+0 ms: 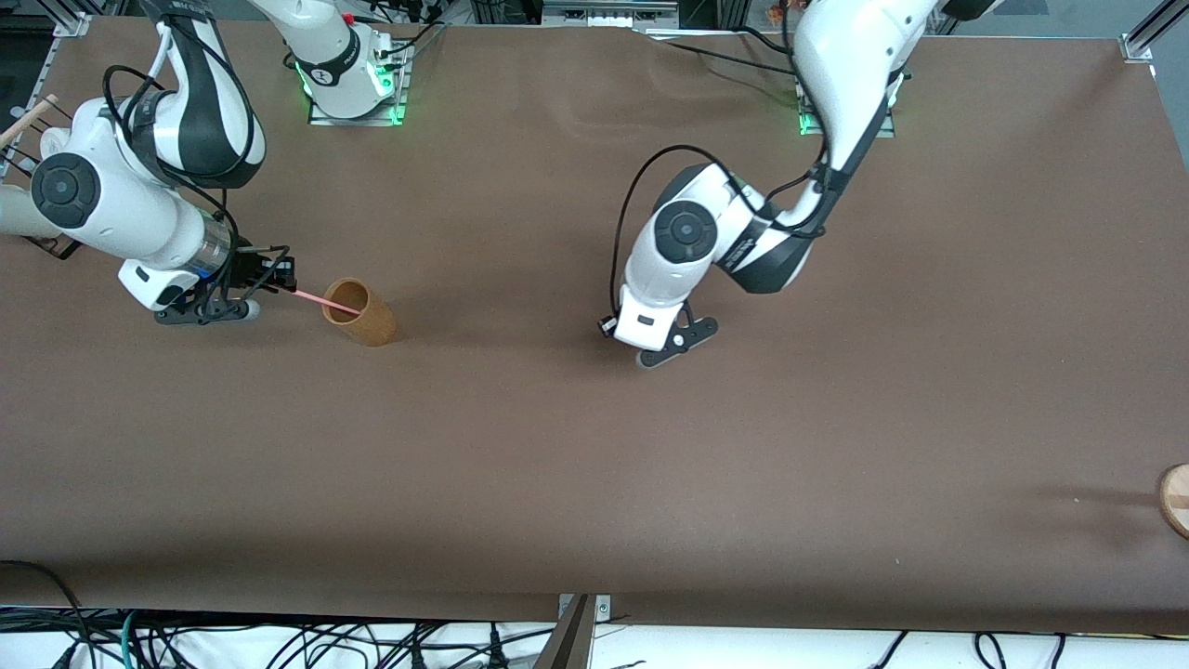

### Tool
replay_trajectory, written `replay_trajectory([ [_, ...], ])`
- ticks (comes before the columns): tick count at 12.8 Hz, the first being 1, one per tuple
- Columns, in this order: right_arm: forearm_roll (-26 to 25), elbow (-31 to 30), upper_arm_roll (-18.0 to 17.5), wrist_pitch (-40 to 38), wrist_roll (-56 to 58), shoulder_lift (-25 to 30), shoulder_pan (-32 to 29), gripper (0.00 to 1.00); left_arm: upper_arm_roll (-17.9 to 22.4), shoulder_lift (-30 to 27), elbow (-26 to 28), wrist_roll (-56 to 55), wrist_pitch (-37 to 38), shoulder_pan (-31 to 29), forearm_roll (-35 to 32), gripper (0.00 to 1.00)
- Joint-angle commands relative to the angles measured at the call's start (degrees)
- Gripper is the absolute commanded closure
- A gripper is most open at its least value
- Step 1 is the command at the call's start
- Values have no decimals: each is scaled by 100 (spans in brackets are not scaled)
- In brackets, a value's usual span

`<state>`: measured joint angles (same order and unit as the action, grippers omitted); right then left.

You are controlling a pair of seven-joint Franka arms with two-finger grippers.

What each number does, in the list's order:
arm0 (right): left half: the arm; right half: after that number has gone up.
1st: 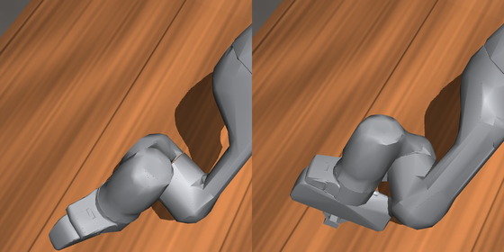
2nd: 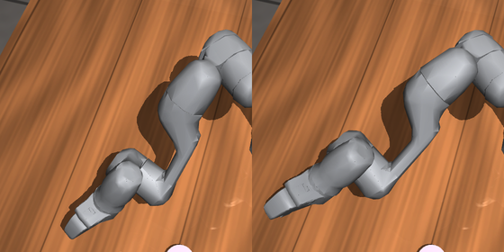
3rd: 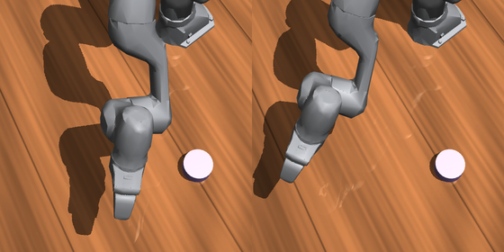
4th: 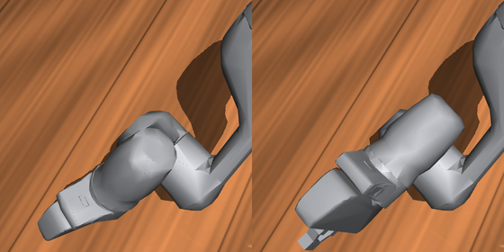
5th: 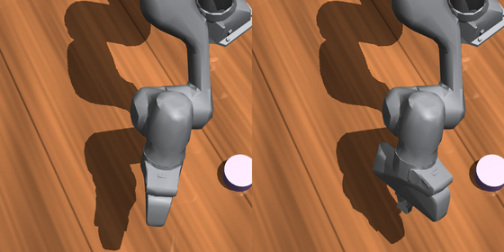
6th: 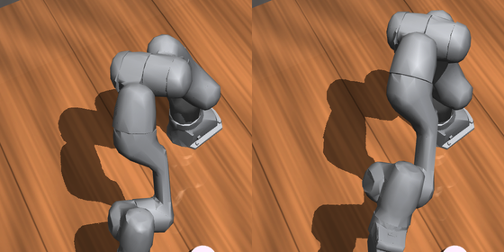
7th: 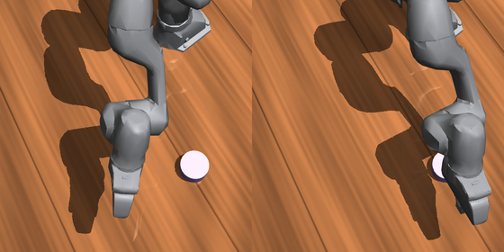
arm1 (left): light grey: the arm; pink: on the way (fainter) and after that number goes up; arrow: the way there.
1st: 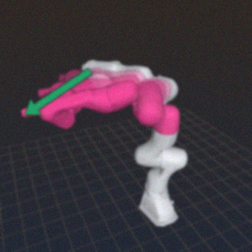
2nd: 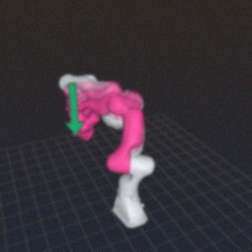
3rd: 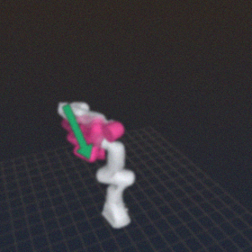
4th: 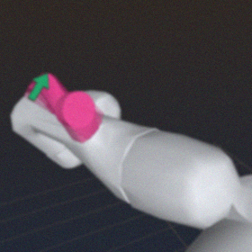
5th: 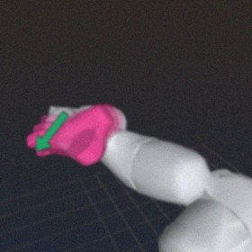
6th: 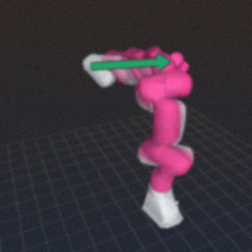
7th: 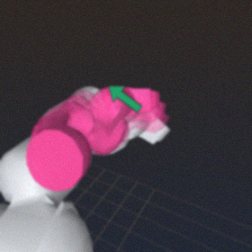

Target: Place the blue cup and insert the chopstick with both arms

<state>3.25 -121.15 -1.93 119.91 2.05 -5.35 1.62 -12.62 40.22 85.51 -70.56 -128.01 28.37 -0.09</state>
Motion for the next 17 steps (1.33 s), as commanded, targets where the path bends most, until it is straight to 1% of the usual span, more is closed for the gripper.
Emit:
replay_trajectory([
  [1, 0, -58, -44, -29, 50, 140, -22, 83, 198, 302, -377, -257, 127, 151, -34, 100],
  [3, 27, -32, -53, -29, 50, 140, -22, 88, 198, 373, -377, -387, 75, 151, -26, 100],
  [4, 27, 12, -70, -29, 50, 148, -22, 88, 198, 382, -377, -536, -47, 151, -26, 88],
  [5, 27, 30, -70, -38, 50, 149, -22, 91, 198, 425, -377, -703, -101, 151, -17, 80],
  [8, 35, 205, -166, -47, 59, 166, -22, 92, 198, 452, -386, -793, -163, 151, -17, 59],
  [9, 27, 327, -210, -169, 50, 184, -22, 92, 198, 435, -403, -793, -154, 151, -8, 44],
  [10, 35, 520, -272, -370, 33, 184, -22, 92, 181, 382, -456, -793, -128, 134, 35, 16],
  [11, 18, 740, -290, -607, 24, 184, -22, 92, 163, 364, -535, -784, -67, 108, 53, 0],
  [13, 0, 1144, -299, -1047, 50, 184, -22, 92, 128, 303, -570, -766, 30, 55, 158, 0],
  [14, 0, 1355, -386, -1275, 41, 184, -22, 92, 128, 181, -614, -740, 213, 37, 463, 0],
  [15, 0, 1575, -448, -1495, 24, 184, -22, 92, 128, 32, -815, -697, 615, -102, 701, 0],
  [16, 0, 1725, -500, -1662, 24, 184, -22, 92, 128, -187, -999, -452, 1194, -226, 808, 0],
  [17, 0, 1865, -536, -1803, 24, 184, -22, 93, 128, -451, -1062, 98, 1765, -383, 844, 0],
])
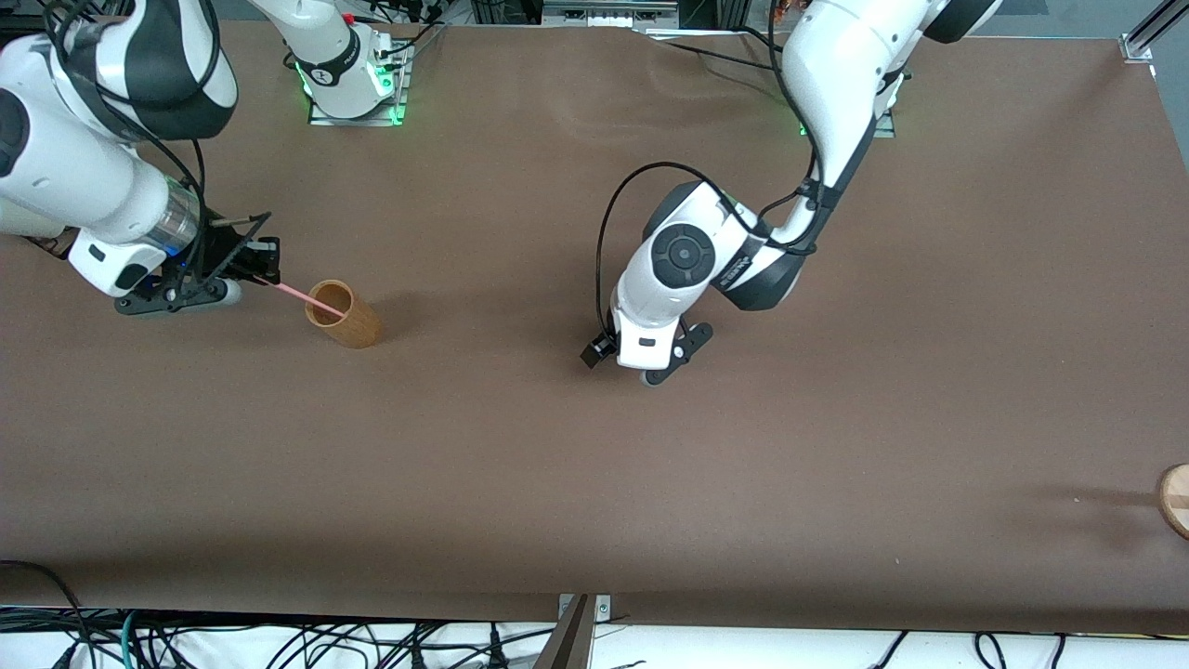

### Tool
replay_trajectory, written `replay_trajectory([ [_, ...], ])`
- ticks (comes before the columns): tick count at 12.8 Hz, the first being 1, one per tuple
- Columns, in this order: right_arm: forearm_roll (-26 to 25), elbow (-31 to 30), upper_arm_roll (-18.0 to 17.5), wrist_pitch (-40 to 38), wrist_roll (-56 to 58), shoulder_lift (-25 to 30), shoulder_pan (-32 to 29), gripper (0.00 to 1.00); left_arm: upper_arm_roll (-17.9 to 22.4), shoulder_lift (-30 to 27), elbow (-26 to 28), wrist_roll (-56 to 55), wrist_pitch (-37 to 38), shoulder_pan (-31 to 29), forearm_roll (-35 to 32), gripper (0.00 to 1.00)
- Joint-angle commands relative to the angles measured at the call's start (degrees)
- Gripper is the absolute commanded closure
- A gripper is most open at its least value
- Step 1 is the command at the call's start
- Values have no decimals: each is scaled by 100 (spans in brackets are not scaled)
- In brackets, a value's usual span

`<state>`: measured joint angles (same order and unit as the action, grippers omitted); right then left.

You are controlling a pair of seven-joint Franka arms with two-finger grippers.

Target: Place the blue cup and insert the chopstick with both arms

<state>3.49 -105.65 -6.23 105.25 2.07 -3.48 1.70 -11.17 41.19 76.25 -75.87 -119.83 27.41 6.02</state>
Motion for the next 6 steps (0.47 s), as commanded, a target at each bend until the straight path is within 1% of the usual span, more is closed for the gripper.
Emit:
replay_trajectory([
  [1, -23, 482, -115, -504, 13, -4, -21, 94, -8, -846, -137, 1400, 1431, -515, 233, 0],
  [3, -15, 781, -299, -759, -5, -4, -21, 95, 44, -1383, -128, 2685, 2075, -893, 154, 0],
  [4, -15, 809, -300, -795, -5, -4, -12, 100, 45, -1559, -128, 3152, 2347, -1182, 162, 0],
  [5, -6, 826, -300, -796, -5, -4, 6, 100, 45, -1727, -128, 3635, 2576, -1455, 162, 0],
  [6, -23, 844, -300, -796, -5, -4, 67, 100, 45, -1859, -120, 4362, 2761, -1736, 162, 0],
])
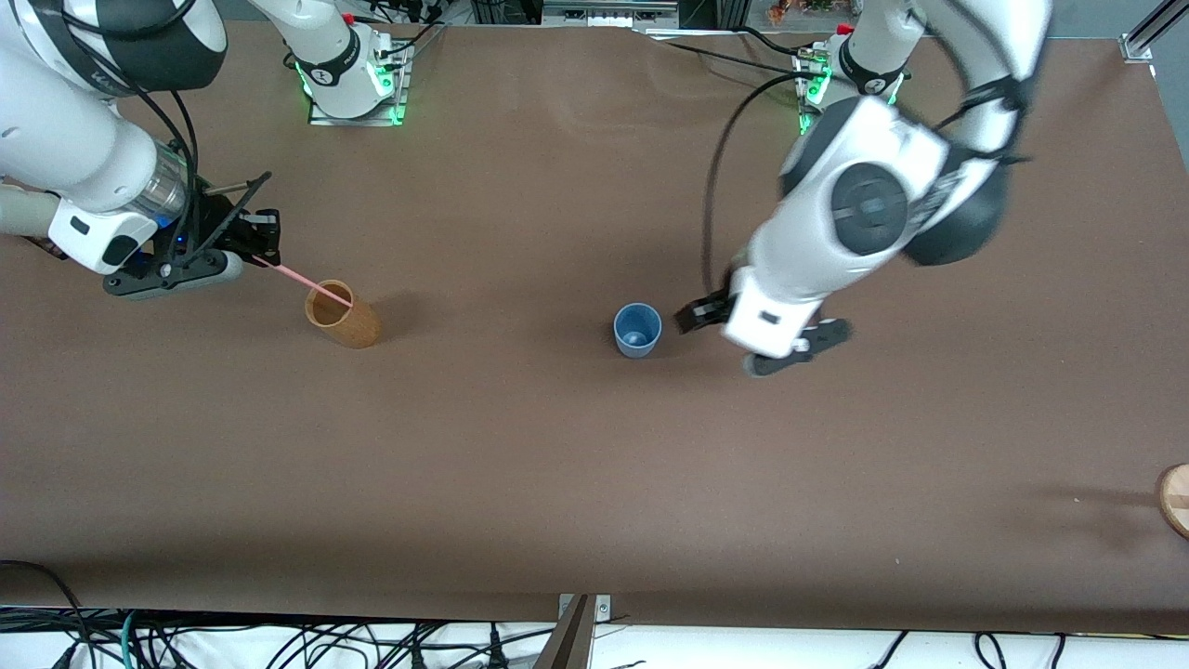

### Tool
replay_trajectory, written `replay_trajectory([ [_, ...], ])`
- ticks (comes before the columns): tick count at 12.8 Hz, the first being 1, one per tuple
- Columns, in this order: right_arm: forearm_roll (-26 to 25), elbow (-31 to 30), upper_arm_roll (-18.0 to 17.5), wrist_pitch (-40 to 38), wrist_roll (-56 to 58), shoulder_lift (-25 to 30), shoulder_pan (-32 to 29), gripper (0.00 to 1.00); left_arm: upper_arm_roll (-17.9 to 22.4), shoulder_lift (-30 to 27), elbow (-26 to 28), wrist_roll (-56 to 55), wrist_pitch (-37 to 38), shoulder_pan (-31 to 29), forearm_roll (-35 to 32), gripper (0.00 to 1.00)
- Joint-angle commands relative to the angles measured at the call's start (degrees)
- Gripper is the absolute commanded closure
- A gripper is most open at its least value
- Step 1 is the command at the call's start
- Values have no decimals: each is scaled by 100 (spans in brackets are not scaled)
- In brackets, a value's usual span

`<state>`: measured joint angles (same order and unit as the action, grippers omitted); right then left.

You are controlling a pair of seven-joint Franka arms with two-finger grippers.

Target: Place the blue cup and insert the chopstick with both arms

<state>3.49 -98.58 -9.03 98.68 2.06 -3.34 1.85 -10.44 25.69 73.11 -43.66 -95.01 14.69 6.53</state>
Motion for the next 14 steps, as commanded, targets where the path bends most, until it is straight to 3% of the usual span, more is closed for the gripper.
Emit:
replay_trajectory([
  [1, -32, 172, -19, -138, -4, -18, 130, 100, -29, -440, 212, 1967, 447, -684, 95, 0],
  [4, 12, 479, -19, -218, -195, -79, 490, 100, 593, -941, 282, 3282, 869, -880, -37, 0],
  [7, -6, 883, -37, -244, -1415, -421, 1183, 100, 666, -1495, 396, 3996, 1010, -1415, -248, 0],
  [9, -6, 1182, -177, -235, -2346, -711, 1614, 100, 875, -1908, 537, 4015, 1247, -1451, -257, 0],
  [11, -15, 1516, -466, -235, -3172, -1036, 1835, 100, 903, -1962, 555, 4154, 1467, -1486, -527, 0],
  [14, -41, 2183, -512, -226, -4420, -1607, 2537, 100, 903, -2041, 634, 4814, 1424, -1513, -555, 0],
])
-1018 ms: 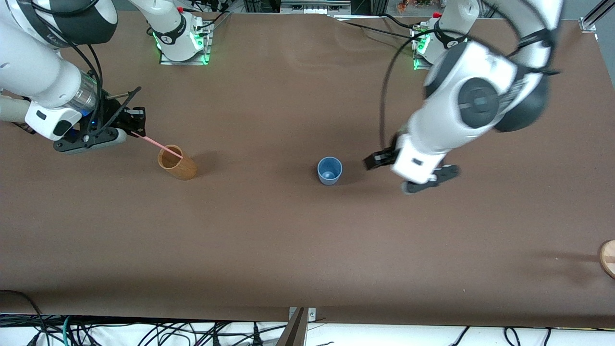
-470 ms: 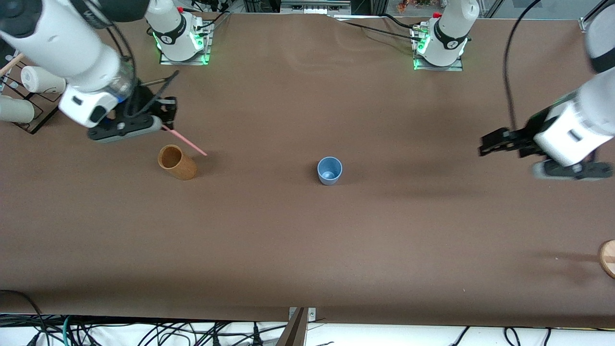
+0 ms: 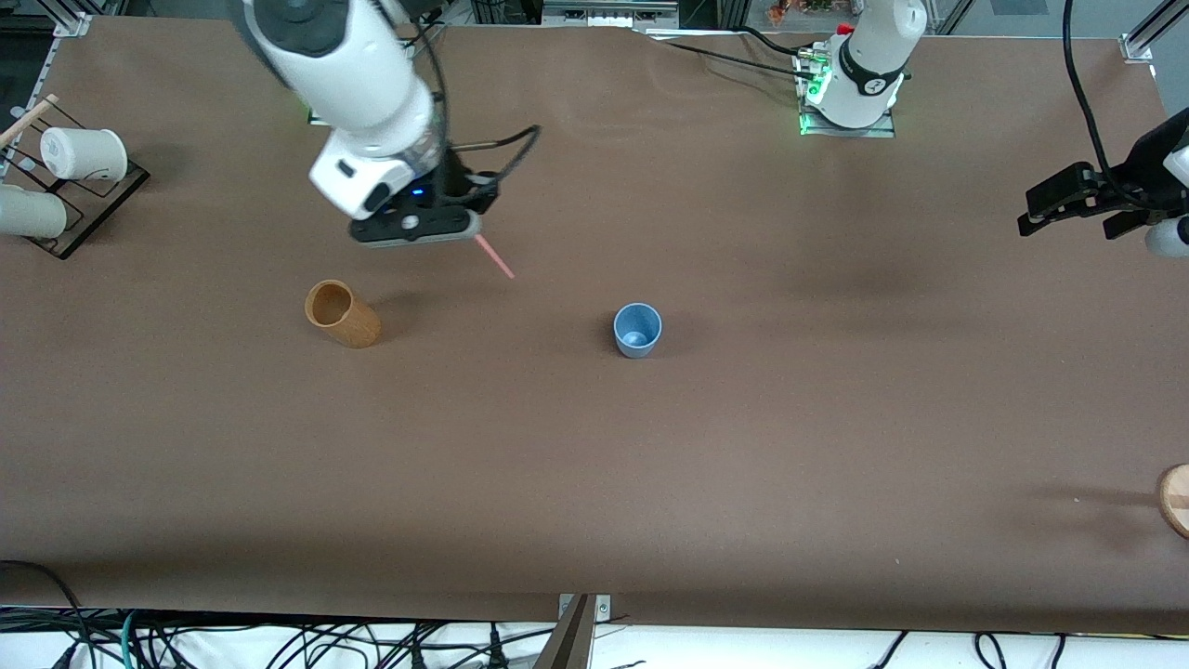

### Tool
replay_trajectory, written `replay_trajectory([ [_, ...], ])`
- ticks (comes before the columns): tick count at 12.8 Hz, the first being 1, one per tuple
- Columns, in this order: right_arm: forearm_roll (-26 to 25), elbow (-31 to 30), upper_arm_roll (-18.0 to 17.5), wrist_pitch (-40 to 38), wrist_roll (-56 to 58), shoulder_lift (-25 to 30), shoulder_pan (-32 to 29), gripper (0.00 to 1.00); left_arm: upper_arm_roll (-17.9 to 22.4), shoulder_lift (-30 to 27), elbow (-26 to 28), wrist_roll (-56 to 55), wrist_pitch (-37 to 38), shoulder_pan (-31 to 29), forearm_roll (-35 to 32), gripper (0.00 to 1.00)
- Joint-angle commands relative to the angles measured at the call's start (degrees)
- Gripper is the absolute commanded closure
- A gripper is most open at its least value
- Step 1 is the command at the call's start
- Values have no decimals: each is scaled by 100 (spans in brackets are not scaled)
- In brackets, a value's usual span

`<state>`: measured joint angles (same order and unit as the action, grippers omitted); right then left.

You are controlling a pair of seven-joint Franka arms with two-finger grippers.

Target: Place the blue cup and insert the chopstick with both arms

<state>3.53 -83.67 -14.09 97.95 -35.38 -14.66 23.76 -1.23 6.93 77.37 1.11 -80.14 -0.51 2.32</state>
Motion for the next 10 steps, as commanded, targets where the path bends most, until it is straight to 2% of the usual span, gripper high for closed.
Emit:
replay_trajectory([
  [1, -55, 972, -6, -153, -1099, -711, 558, 100, -18, -165, 217, 337, -63, 25, -144, 0],
  [3, -90, 1692, 2, -153, -1873, -1291, 971, 100, -18, -43, 209, 337, -55, -80, -135, 0],
  [5, -370, 2169, -6, -22, -2296, -1723, 1235, 100, -18, 72, 165, 337, -63, -204, -109, 0],
  [10, -485, 2232, 38, 743, -2386, -1970, 1245, 100, -44, 116, 138, 346, -107, -186, -153, 0],
])
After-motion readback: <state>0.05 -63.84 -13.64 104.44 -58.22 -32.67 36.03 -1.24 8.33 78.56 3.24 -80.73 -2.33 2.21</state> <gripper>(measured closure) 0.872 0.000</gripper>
